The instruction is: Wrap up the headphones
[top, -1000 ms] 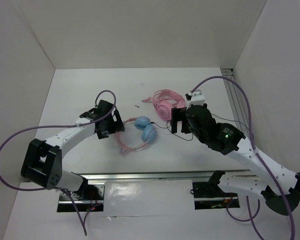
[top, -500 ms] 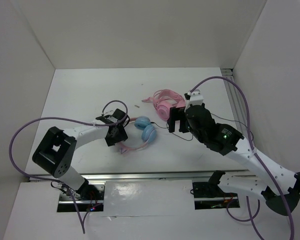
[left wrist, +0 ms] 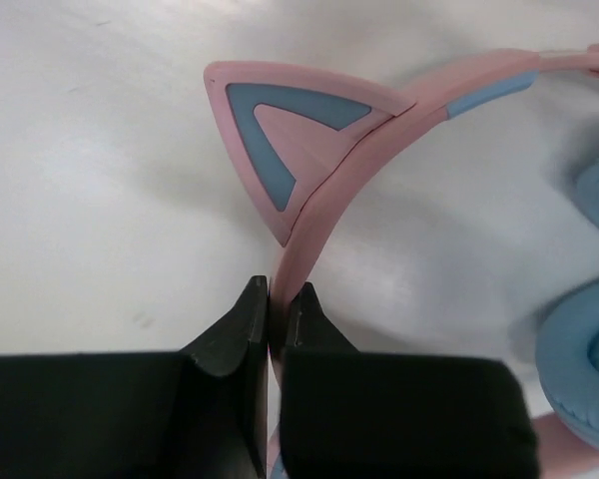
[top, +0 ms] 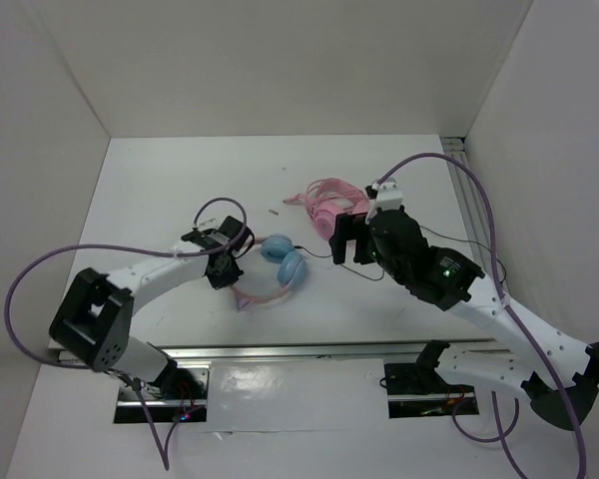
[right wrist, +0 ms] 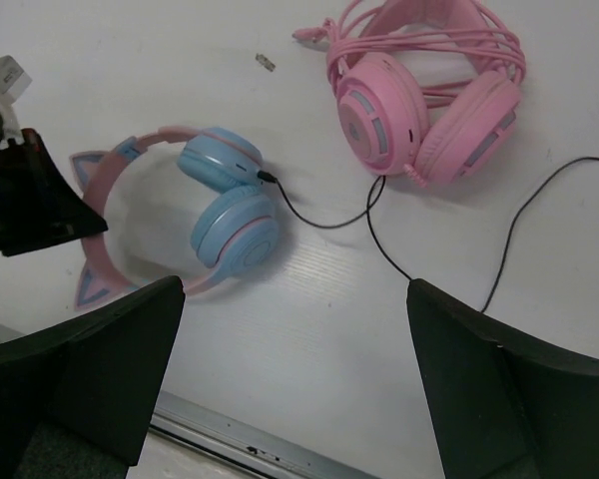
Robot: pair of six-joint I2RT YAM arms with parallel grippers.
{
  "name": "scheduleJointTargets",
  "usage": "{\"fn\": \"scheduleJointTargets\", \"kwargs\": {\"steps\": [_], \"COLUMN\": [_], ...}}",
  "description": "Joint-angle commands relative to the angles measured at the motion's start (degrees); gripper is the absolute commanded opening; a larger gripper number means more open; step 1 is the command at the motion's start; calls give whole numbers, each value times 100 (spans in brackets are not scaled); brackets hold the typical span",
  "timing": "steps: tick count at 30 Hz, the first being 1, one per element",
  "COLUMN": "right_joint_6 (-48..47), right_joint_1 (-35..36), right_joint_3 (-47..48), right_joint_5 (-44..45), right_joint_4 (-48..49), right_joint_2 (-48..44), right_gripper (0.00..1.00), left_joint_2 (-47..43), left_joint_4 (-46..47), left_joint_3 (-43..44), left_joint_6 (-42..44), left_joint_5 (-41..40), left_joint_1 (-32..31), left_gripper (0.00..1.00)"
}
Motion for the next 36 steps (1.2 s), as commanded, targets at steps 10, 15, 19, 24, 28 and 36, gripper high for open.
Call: {"fn": "scheduleJointTargets", "kwargs": {"steps": [10,15,19,24,28,36], "right_joint_6": [-1371,-2233,-2436,-2595,-2595,-2147], "right_joint_1": [20,73,73,73,-41,-805], "right_joint_3": [-295,-762,-1007,-1210,-1192,-1324], "right_joint_5": [-2389,-3070,-2621,-2725,-2788,-3736], "right_joint_4": [2249,3593,4209,4562,4920,5914], "right_joint_2": [-402,-552,-605,-35,528,1292], "right_gripper": [100,100,100,94,80,67], "left_joint_2": [-2021,-1740,-1450,-1379,-1379,-1379], "left_joint_4": [-2742,-3209,-3491,-3692,-3755,-3755], "left_joint_3": [3536,5172,6008,6456,6527,6527], "left_joint_6": [2344,2968,3162,3163,3163,3215], "left_joint_5": [-166,-238,-98,8,131,202], "left_joint_1": [237,843,1029,1152,1318,1442], "left_gripper": [0,0,0,0,0,0]}}
